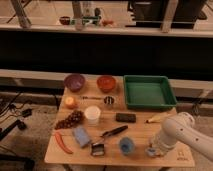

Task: Wipe table surface with towel

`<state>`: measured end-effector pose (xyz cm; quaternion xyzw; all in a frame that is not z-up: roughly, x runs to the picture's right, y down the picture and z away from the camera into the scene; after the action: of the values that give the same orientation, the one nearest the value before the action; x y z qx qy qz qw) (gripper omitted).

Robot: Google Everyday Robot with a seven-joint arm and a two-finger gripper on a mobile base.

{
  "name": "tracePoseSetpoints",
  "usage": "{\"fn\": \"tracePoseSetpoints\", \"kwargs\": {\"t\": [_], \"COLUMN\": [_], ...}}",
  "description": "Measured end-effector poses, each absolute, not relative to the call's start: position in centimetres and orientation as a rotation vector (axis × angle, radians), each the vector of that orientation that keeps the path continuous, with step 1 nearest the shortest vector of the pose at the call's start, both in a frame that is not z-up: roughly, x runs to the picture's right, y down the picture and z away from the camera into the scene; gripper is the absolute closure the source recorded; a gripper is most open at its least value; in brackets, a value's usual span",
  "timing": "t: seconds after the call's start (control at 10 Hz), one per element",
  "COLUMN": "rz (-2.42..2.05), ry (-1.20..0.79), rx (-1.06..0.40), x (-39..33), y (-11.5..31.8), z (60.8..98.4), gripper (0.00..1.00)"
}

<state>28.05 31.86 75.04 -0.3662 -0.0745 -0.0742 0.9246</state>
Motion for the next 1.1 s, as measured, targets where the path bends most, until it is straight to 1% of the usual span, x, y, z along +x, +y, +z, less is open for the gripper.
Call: {"fn": "tracePoseSetpoints", "kwargs": {"t": [0.5,1.1], "rz": [-0.153,-0.129], "ry": [-0.132,-0.072], "rx": [-0.757,-0.807], "x": [29.2,31.7], "y": [31.9,33.1], "z": [74.5,75.8], "gripper": [0.97,0.97]}}
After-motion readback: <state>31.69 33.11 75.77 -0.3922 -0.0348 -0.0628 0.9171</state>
